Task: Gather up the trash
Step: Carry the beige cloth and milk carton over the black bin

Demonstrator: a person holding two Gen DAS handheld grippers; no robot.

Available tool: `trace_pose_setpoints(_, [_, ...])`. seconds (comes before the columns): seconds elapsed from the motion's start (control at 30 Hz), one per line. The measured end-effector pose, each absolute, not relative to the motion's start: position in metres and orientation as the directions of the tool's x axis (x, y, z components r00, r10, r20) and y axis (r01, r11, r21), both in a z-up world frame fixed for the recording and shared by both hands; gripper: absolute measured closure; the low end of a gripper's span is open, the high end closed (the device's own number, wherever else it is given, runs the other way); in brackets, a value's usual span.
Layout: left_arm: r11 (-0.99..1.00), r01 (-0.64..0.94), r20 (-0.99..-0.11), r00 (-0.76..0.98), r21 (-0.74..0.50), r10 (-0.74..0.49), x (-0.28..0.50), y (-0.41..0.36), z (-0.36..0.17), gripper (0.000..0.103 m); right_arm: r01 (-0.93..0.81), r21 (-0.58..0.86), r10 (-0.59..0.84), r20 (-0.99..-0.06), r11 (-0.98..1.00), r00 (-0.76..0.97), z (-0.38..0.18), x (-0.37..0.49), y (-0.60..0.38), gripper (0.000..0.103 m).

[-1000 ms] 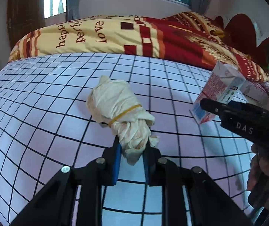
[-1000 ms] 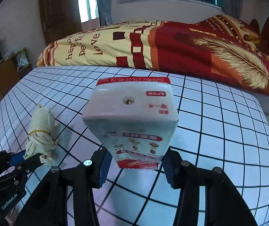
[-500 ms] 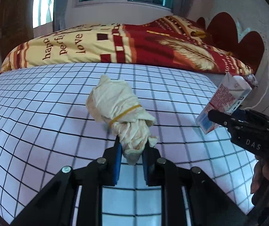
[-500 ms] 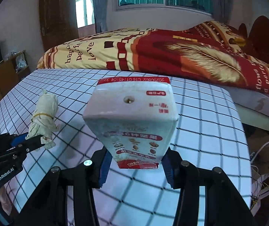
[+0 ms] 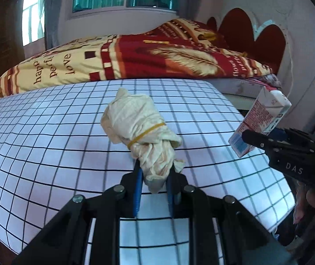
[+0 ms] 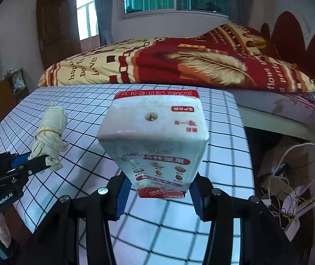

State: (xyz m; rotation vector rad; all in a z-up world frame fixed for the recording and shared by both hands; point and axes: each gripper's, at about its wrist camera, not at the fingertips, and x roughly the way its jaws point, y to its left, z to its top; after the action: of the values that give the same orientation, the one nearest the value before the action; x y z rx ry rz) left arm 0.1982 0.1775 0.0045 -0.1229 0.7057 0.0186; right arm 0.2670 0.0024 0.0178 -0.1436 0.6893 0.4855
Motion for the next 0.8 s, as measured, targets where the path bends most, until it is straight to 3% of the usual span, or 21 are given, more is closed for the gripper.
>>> trace_pose_setpoints(0.8, [0.977, 0.199, -0.621, 0.756, -0.082, -0.206, 0.17, 0.037, 0.021, 0.083, -0.283, 0.03, 0.24, -0.618, 0.959, 0.748, 0.025, 0.188, -0.159, 0.052])
